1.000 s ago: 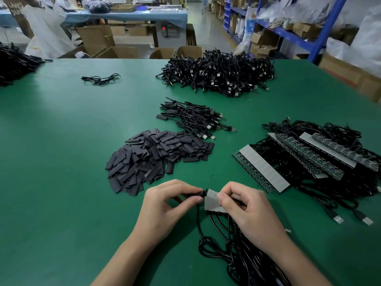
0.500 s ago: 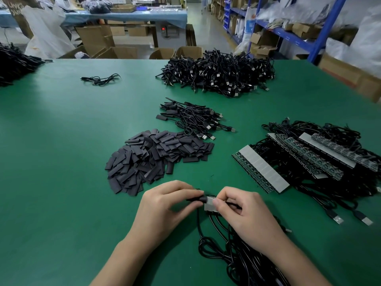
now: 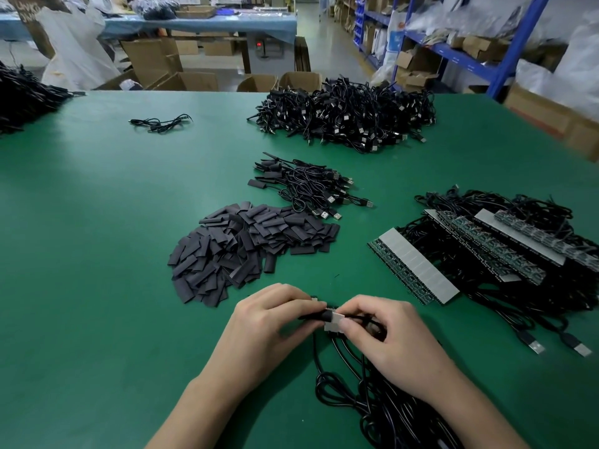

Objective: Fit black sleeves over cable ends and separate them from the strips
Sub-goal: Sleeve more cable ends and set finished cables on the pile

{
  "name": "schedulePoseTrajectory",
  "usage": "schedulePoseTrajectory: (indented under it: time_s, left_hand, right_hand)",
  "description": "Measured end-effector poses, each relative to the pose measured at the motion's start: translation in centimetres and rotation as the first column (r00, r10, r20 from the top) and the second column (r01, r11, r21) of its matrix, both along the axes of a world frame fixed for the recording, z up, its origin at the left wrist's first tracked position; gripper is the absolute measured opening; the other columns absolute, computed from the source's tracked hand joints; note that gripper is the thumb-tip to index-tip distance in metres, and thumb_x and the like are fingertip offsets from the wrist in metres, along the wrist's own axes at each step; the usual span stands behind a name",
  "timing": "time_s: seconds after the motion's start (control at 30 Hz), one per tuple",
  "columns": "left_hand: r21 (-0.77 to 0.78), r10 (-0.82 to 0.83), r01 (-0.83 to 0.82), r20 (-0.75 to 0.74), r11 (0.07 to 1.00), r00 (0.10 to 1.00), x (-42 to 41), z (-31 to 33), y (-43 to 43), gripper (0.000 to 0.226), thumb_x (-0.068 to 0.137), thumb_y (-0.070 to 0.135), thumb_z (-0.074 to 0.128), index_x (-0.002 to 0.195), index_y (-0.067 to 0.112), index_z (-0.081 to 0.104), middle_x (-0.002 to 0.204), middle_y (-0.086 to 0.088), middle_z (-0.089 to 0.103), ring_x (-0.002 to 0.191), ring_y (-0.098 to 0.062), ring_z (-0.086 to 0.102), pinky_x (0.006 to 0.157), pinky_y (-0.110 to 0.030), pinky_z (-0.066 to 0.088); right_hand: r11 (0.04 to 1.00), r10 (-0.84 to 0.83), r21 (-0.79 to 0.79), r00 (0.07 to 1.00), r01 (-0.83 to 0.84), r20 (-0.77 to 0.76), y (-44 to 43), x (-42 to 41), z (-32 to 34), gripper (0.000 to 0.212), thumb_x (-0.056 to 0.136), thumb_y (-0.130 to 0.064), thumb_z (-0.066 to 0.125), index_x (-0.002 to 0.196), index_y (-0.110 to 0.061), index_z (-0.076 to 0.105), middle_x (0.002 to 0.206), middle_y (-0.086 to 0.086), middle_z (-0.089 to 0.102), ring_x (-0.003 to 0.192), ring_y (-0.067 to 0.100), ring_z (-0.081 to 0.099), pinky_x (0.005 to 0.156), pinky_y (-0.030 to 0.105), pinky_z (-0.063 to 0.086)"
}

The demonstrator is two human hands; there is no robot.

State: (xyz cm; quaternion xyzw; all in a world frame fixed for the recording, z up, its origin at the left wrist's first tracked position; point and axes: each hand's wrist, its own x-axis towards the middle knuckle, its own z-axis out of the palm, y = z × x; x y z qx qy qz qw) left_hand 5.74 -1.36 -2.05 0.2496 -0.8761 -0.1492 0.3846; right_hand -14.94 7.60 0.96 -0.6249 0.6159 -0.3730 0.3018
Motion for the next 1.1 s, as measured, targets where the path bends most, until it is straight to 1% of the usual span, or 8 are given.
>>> schedulePoseTrajectory:
  time_s: [0.13, 0.2, 0.33, 0.43, 0.67, 0.87, 0.97, 1.1]
  left_hand:
    - [0.02, -0.002, 0.002, 0.003, 1.0, 1.0, -0.02, 0.01, -0.01, 0.018, 0.093, 0.028, 0.079, 0.108, 0.019, 0.079, 0.1, 0.008, 0.071, 0.088, -0.008, 0.068, 0.075, -0.029, 0.057]
    - [0.018, -0.01, 0.009, 0.018, 1.0, 1.0, -0.03, 0.04, 0.01, 0.016, 0.093, 0.028, 0.078, 0.108, 0.02, 0.079, 0.099, 0.008, 0.071, 0.088, -0.007, 0.068, 0.075, -0.029, 0.057]
    - [0.005, -0.007, 0.007, 0.03, 1.0, 1.0, -0.02, 0.12, 0.05, 0.016, 0.093, 0.029, 0.077, 0.106, 0.02, 0.079, 0.097, 0.008, 0.07, 0.087, -0.007, 0.067, 0.075, -0.028, 0.056]
    - [-0.016, -0.004, 0.004, 0.033, 1.0, 0.999, -0.07, 0.14, 0.08, 0.015, 0.094, 0.029, 0.077, 0.105, 0.019, 0.079, 0.097, 0.008, 0.07, 0.087, -0.008, 0.067, 0.075, -0.028, 0.056]
    - [-0.059, -0.016, 0.017, 0.013, 0.998, 1.0, -0.28, 0.25, 0.35, 0.016, 0.095, 0.03, 0.076, 0.106, 0.019, 0.079, 0.097, 0.008, 0.07, 0.087, -0.008, 0.067, 0.074, -0.027, 0.055]
    - [-0.046, 0.015, -0.017, -0.041, 0.999, 0.999, -0.4, 0.23, 0.34, 0.014, 0.092, 0.025, 0.08, 0.104, 0.018, 0.08, 0.097, 0.008, 0.071, 0.085, -0.008, 0.068, 0.072, -0.029, 0.056]
    - [-0.028, 0.017, -0.018, -0.045, 0.999, 0.999, -0.33, 0.2, 0.27, 0.014, 0.092, 0.025, 0.08, 0.105, 0.019, 0.08, 0.097, 0.009, 0.071, 0.086, -0.007, 0.068, 0.073, -0.028, 0.056]
    - [-0.029, 0.016, -0.018, -0.046, 0.999, 0.999, -0.36, 0.17, 0.3, 0.015, 0.091, 0.025, 0.08, 0.105, 0.019, 0.08, 0.097, 0.009, 0.071, 0.086, -0.007, 0.068, 0.073, -0.028, 0.056]
  right_hand:
    - [0.998, -0.066, 0.011, 0.998, 0.066, -0.024, -0.14, -0.35, -0.12, 0.008, 0.09, -0.043, 0.072, 0.087, -0.037, 0.067, 0.075, -0.013, 0.072, 0.066, 0.006, 0.066, 0.059, 0.023, 0.051]
    - [0.997, -0.073, 0.031, 0.997, 0.073, -0.011, -0.16, -0.32, -0.17, 0.007, 0.088, -0.037, 0.074, 0.085, -0.036, 0.068, 0.074, -0.013, 0.071, 0.063, 0.002, 0.062, 0.057, 0.014, 0.045]
    - [0.994, -0.084, 0.075, 0.994, 0.079, 0.07, -0.16, -0.07, 0.02, 0.011, 0.087, -0.026, 0.079, 0.084, -0.034, 0.073, 0.077, -0.01, 0.074, 0.071, 0.009, 0.068, 0.066, 0.024, 0.054]
    - [0.994, -0.084, 0.079, 0.989, 0.074, 0.124, -0.21, 0.06, 0.07, 0.013, 0.087, -0.02, 0.08, 0.083, -0.032, 0.076, 0.075, -0.009, 0.074, 0.068, 0.003, 0.068, 0.065, 0.013, 0.05]
    - [0.989, -0.104, 0.116, 0.981, 0.086, 0.162, -0.29, 0.25, 0.17, 0.02, 0.089, -0.017, 0.078, 0.086, -0.036, 0.076, 0.072, -0.005, 0.075, 0.067, 0.004, 0.069, 0.068, 0.015, 0.052]
    - [0.988, -0.13, 0.094, 0.986, 0.12, 0.103, -0.18, 0.01, 0.42, 0.012, 0.084, -0.032, 0.08, 0.088, -0.039, 0.072, 0.08, -0.012, 0.076, 0.075, 0.004, 0.071, 0.072, 0.021, 0.055]
    - [0.989, -0.121, 0.091, 0.989, 0.114, 0.08, -0.13, -0.18, 0.53, 0.014, 0.087, -0.027, 0.078, 0.086, -0.038, 0.07, 0.079, -0.01, 0.075, 0.075, 0.007, 0.071, 0.076, 0.029, 0.057]
    - [0.991, -0.112, 0.08, 0.99, 0.106, 0.087, -0.1, -0.04, 0.5, 0.02, 0.089, -0.02, 0.077, 0.085, -0.039, 0.072, 0.077, -0.01, 0.076, 0.072, 0.005, 0.07, 0.073, 0.023, 0.056]
